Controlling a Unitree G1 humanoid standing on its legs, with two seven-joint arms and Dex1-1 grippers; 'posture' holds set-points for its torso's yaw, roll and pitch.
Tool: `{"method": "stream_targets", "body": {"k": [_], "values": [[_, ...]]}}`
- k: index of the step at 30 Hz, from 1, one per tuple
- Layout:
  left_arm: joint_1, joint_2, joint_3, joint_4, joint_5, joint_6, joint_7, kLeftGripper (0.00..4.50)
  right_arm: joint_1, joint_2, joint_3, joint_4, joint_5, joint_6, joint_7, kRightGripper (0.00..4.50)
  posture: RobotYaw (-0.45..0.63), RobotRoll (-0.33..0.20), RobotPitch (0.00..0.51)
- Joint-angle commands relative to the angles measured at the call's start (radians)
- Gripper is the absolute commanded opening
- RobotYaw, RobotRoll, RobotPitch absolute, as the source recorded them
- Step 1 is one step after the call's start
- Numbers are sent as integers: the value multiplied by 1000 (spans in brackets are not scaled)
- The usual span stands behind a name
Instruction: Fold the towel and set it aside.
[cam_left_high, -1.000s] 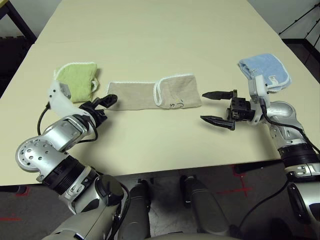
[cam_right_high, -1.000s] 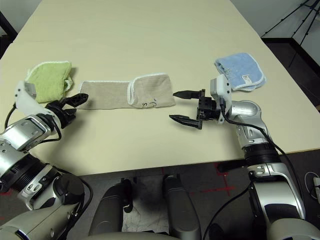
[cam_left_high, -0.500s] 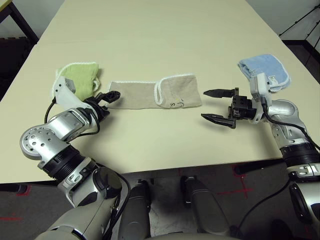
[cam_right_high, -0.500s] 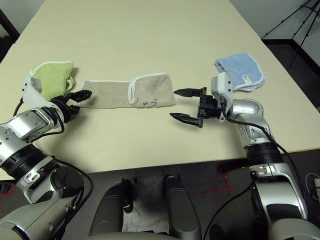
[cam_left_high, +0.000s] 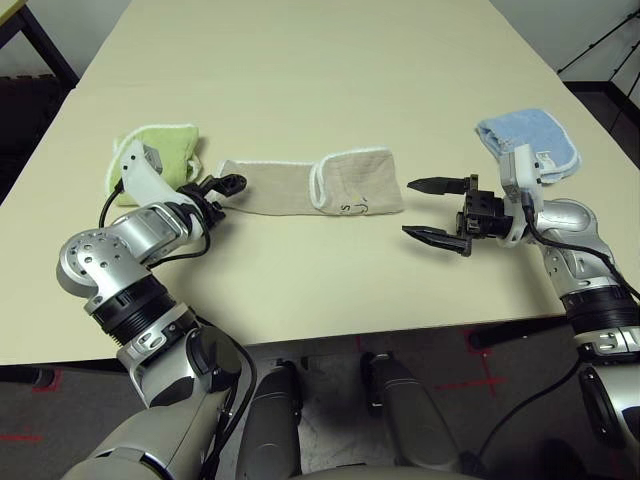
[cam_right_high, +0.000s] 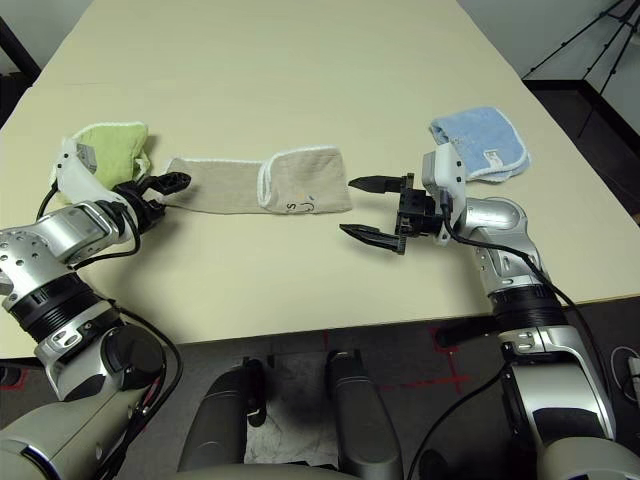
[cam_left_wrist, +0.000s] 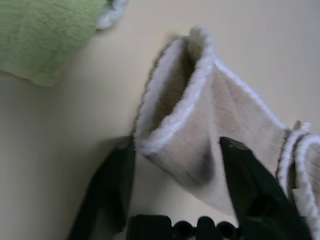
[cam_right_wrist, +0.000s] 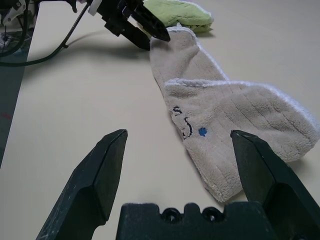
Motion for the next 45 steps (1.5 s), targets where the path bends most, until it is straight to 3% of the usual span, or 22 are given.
{"method": "stream_targets", "body": {"k": [1, 6, 16, 22, 28, 39, 45], "values": [[26, -11, -21, 24, 24, 9, -11, 2022, 19, -10, -12, -17, -4, -1, -1, 4500, -139, 0, 211], [35, 2, -48, -6, 36, 6, -20, 44, 25, -6, -9, -21, -4, 0, -3, 4500, -133, 0, 215], [91, 74, -243, -131, 71, -18, -89, 15, 24, -3, -7, -13, -5, 2, -4, 4500, -118, 0, 216], [125, 178, -476, -232, 112, -72, -169, 15, 19, 0, -5, -4, -7, 0, -2, 4500, -118, 0, 216], [170, 357, -794, -338, 212, -190, -273, 15, 18, 1, -5, -3, -9, 1, -5, 4500, -118, 0, 219], [149, 506, -1067, -368, 413, -363, -381, 15, 31, 1, -7, -8, -8, 1, -12, 4500, -127, 0, 220], [105, 481, -1112, -381, 473, -368, -414, 15, 39, 2, -5, -8, -9, -3, -15, 4500, -129, 0, 220]]}}
